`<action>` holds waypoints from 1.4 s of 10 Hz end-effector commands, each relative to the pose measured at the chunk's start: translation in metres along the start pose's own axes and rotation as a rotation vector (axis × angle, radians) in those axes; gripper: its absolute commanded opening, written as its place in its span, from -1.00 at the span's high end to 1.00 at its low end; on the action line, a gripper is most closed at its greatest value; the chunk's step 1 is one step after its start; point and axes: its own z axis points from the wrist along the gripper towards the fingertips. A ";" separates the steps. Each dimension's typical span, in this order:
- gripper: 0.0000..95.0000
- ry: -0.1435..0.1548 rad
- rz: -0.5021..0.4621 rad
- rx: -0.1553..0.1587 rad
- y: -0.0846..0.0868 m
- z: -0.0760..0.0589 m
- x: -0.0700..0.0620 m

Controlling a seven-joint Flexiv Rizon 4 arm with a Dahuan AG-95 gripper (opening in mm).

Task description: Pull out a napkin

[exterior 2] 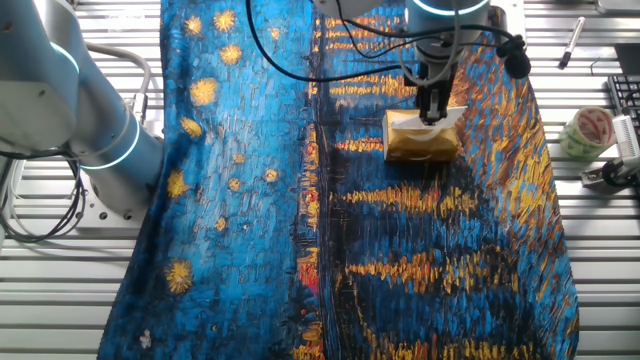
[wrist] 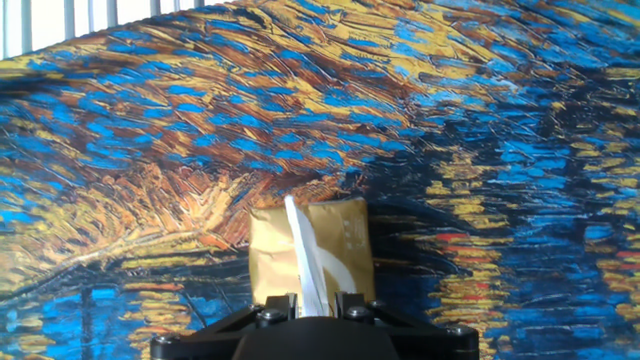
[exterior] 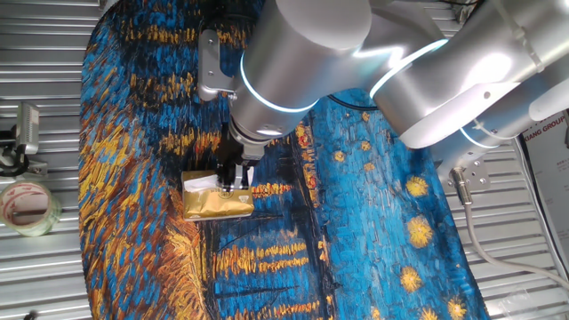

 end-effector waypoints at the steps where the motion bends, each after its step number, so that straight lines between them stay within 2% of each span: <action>1: 1.00 0.002 0.005 -0.001 0.000 -0.001 0.001; 14: 1.00 0.010 0.019 0.006 0.000 -0.001 0.001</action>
